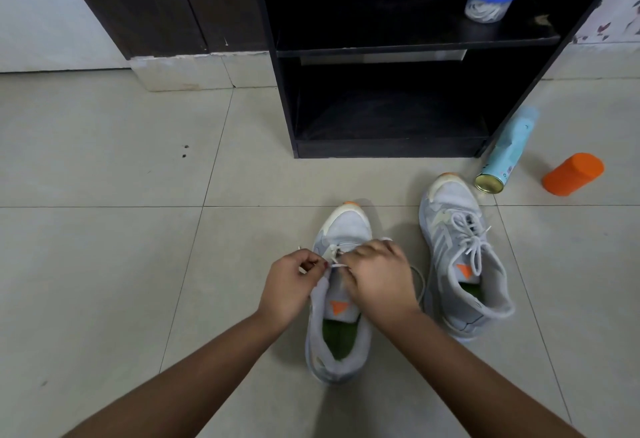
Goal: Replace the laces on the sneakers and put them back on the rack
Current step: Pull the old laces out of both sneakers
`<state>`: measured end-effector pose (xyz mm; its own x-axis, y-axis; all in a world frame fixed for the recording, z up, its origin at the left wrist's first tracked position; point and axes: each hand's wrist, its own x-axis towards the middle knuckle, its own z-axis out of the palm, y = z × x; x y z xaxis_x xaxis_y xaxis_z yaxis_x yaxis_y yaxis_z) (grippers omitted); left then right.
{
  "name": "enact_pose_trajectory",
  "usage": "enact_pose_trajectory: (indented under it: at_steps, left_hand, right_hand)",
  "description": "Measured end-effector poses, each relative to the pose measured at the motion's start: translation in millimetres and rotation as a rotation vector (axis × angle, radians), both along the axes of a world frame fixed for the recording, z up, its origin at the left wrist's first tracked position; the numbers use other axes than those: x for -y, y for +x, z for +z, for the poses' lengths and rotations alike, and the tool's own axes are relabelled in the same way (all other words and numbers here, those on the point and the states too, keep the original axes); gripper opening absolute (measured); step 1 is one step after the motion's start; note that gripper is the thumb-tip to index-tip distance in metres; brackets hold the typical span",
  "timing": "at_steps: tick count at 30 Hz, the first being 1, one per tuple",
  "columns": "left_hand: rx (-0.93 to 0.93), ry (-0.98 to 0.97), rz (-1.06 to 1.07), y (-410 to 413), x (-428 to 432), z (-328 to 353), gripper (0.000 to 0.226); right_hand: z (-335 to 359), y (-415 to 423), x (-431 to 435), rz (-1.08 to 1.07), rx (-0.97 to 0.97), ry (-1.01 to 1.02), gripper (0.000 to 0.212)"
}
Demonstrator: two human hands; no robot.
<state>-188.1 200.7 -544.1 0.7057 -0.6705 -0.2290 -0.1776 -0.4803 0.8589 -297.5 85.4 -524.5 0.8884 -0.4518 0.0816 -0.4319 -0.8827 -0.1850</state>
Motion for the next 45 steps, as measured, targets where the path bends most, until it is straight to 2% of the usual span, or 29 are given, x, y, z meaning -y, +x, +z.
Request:
enact_pose_trajectory:
  at_steps: [2,3,6,8,10,12,14,15,18,20,21,23,27,29,31,33,35,36,37,39,43,45]
  left_hand:
    - [-0.015,-0.001,0.009,-0.1,-0.7,0.6,0.011]
    - [-0.021,-0.001,0.012,-0.2,-0.7,1.2,0.011]
    - [-0.043,-0.012,0.026,-0.5,-0.7,2.0,0.012]
    - [-0.051,-0.01,0.034,-0.2,-0.1,2.3,0.012]
    - [-0.043,0.006,0.031,0.4,0.3,2.5,0.011]
    - [-0.047,0.014,0.041,0.0,0.5,2.9,0.01]
    - [-0.062,0.019,0.055,-0.5,-0.1,2.6,0.011]
    - [-0.067,0.02,0.057,-0.4,0.0,2.8,0.012]
    - [-0.067,0.027,0.051,0.2,0.4,3.8,0.012]
    - [-0.054,0.034,0.046,0.2,0.3,4.5,0.013]
    - [-0.052,0.034,0.044,-0.1,0.2,4.9,0.013]
    - [-0.053,0.033,0.041,-1.0,0.5,4.8,0.013]
    - [-0.019,0.031,0.02,-2.4,1.8,6.1,0.014]
    - [-0.004,0.027,0.005,-2.0,1.2,7.2,0.015]
    - [0.0,0.028,-0.001,-1.8,0.8,9.0,0.015]
    - [-0.006,0.029,0.012,-0.7,-0.2,9.1,0.015]
    - [-0.048,0.025,0.03,0.4,-1.3,9.8,0.012]
    - [-0.063,0.027,0.022,0.5,-2.4,11.3,0.008]
    - [-0.039,0.027,-0.012,0.4,-3.8,13.5,0.006]
    - [0.171,0.045,-0.173,1.0,-8.5,19.8,0.017]
    - [0.766,0.097,-0.496,2.8,-2.3,33.1,0.022]
    - [0.854,0.214,-0.538,-4.4,11.2,36.2,0.02]
  right_hand:
    - [-2.0,-8.0,9.9,-0.037,0.062,0.063,0.017]
    - [-0.1,-12.4,14.8,-0.076,0.15,0.16,0.02]
    - [2.5,-22.6,37.2,-0.378,0.415,0.546,0.01]
    - [1.8,-28.0,51.1,-0.566,0.516,0.68,0.009]
    - [2.6,-29.4,57.1,-0.651,0.588,0.744,0.008]
    - [2.9,-28.3,55.9,-0.659,0.61,0.756,0.007]
    - [-1.2,-27.4,54.1,-0.633,0.556,0.73,0.004]
    - [-2.5,-27.6,53.3,-0.614,0.511,0.688,0.009]
    - [-1.3,-32.0,47.1,-0.521,0.427,0.383,0.048]
    - [3.6,-33.9,33.0,-0.387,0.414,0.188,0.045]
    - [4.3,-33.7,24.8,-0.317,0.398,0.185,0.039]
    - [3.4,-29.0,11.4,-0.235,0.334,0.301,0.033]
    - [-6.2,-9.9,14.8,-0.165,0.057,0.491,0.042]
    - [-10.5,-0.4,23.7,-0.169,0.024,0.594,0.029]
    - [-12.9,4.9,32.4,-0.196,0.081,0.715,0.004]
    - [-11.0,6.2,40.7,-0.292,0.229,0.741,0.009]
    - [-7.6,0.6,55.8,-0.522,0.467,0.774,0.009]
    - [-5.9,-5.5,64.1,-0.619,0.523,0.792,0.02]
    - [-5.5,-12.1,70.1,-0.652,0.524,0.81,0.031]
    - [0.9,-24.1,66.5,-0.59,0.407,0.848,0.039]
    - [12.7,-39.0,19.8,-0.396,0.159,0.791,0.029]
    - [10.7,-41.4,3.1,-0.325,0.135,0.737,0.02]
